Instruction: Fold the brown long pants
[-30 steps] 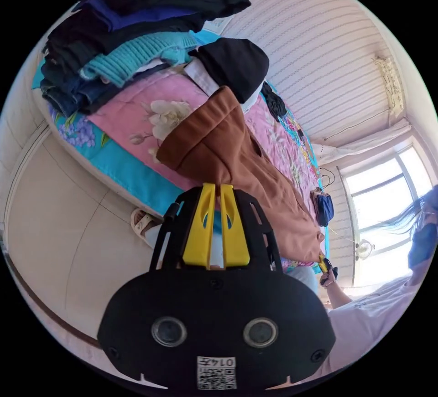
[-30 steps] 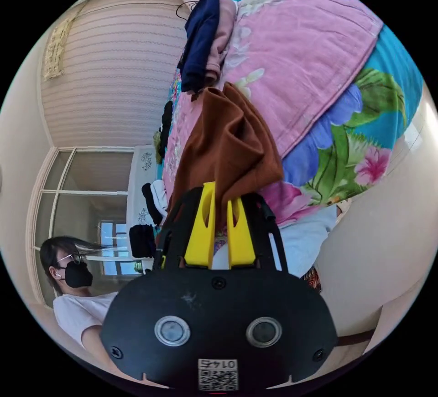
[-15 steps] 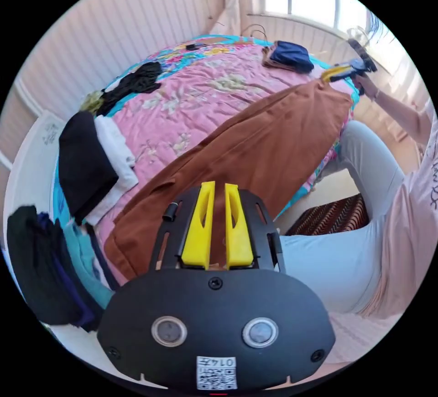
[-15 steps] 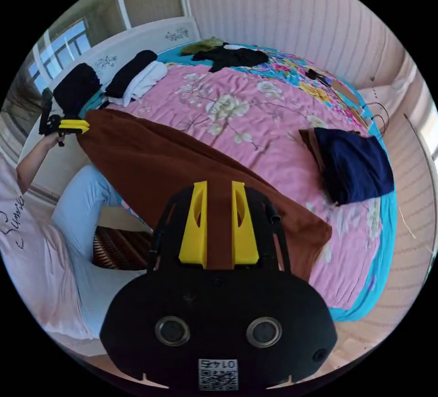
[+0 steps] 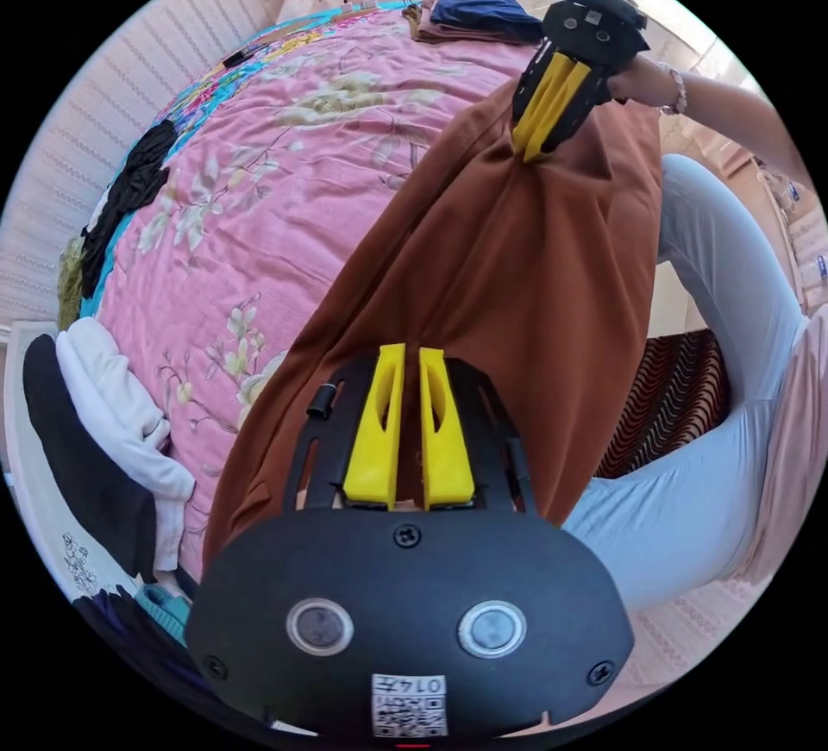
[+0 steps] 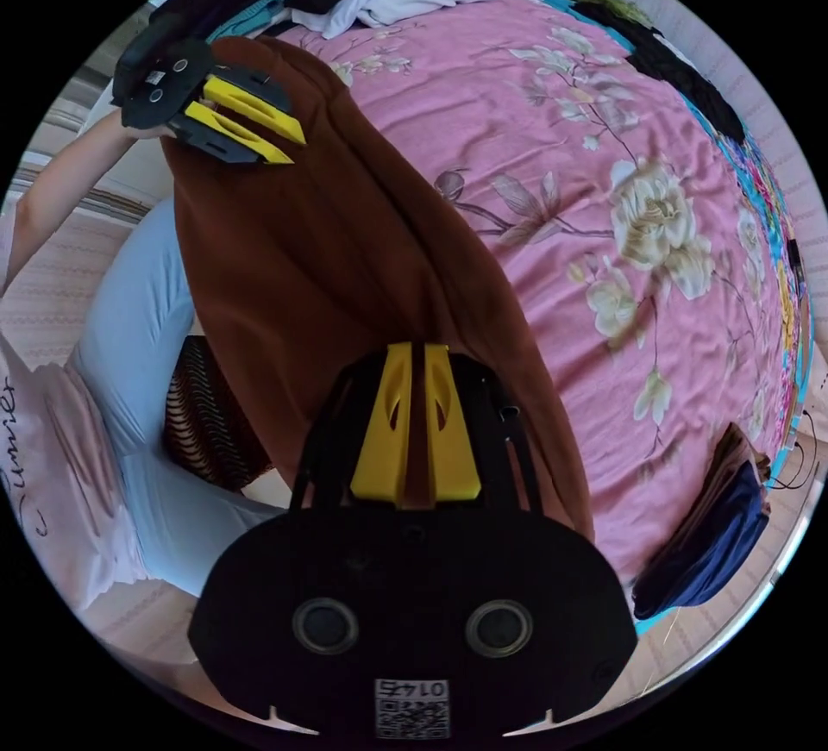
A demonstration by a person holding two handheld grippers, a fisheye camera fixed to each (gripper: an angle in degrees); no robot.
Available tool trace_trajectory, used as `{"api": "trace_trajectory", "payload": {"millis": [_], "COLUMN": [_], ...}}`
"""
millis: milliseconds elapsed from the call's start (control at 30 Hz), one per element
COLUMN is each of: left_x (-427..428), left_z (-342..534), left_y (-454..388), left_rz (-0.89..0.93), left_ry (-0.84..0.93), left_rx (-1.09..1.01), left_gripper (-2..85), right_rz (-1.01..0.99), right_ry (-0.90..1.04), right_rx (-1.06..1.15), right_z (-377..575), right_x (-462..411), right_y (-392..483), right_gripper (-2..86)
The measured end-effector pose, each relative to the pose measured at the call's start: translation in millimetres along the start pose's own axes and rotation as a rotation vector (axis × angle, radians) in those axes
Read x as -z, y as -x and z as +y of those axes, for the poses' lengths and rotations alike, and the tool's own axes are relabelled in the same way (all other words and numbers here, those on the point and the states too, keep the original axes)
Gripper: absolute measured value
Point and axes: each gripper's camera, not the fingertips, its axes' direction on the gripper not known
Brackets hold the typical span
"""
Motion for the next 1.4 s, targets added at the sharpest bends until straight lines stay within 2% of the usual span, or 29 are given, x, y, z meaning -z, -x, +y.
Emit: {"api": "trace_trajectory", "payload": {"millis": [267, 367, 467, 533, 600, 700, 800, 900, 1000, 1100, 1167, 1233, 1300, 1400], "left_x": [42.8, 34.2, -19.4, -84.2, -121.1, -133.6, -132.7, -114.6, -99.9, -86.6, -81.1, -80.9, -88.3, -102.7], "left_z": [10.2, 0.1, -22.7, -35.9, -34.7, -29.6, -17.4, -1.8, 12.9, 4.0, -22.9, -62.8, -127.1, -210.5], "left_y": [-12.0, 5.9, 25.2, 41.0, 48.8, 62.5, 68.4, 59.8, 49.2, 35.1, 18.1, -1.9, -30.9, -71.4], "left_rz": [-0.121, -0.128, -0.115, -0.03, 0.006, 0.066, 0.09, 0.021, -0.029, 0.02, 0.023, 0.029, 0.079, 0.103], "left_ry": [-0.15, -0.166, -0.086, 0.015, 0.012, -0.022, -0.037, -0.071, -0.127, -0.23, -0.267, -0.278, -0.259, -0.237], "left_rx": [0.028, 0.091, 0.149, 0.216, 0.293, 0.358, 0.384, 0.372, 0.378, 0.365, 0.313, 0.238, 0.114, -0.015], "left_gripper": [-0.9, -0.9, -0.9, -0.7, -0.5, -0.2, 0.4, 0.3, -0.5, -0.9, -0.9, -1.0, -1.0, -0.9], "right_rz": [-0.064, -0.046, -0.051, -0.072, -0.09, -0.056, -0.134, -0.196, -0.182, -0.036, 0.097, 0.056, 0.03, -0.017], "right_ry": [-0.231, -0.249, -0.207, -0.171, -0.116, -0.232, -0.343, -0.528, -0.746, -0.901, -1.107, -1.214, -1.204, -1.087], "right_rx": [-0.028, -0.047, -0.124, -0.205, -0.3, -0.397, -0.457, -0.573, -0.762, -1.097, -1.443, -1.544, -1.53, -1.49], "right_z": [39.0, 37.3, 23.4, 16.3, 13.1, 34.3, 70.6, 144.6, 259.2, 386.6, 481.5, 528.1, 552.6, 582.9], "right_x": [72.4, 75.5, 52.1, 22.4, -19.6, -39.1, -39.3, -25.1, -12.9, -20.8, -38.5, -55.0, -66.6, -81.2], "right_y": [0.2, -8.0, -31.2, -47.4, -56.8, -52.5, -53.7, -49.9, -31.2, -6.0, 10.5, 9.7, 4.1, -3.1], "right_gripper": [1.3, 1.2, 1.3, 1.5, 1.6, 1.7, 2.0, 2.1, 2.2, 2.1, 2.1, 2.2, 2.0, 2.2]}}
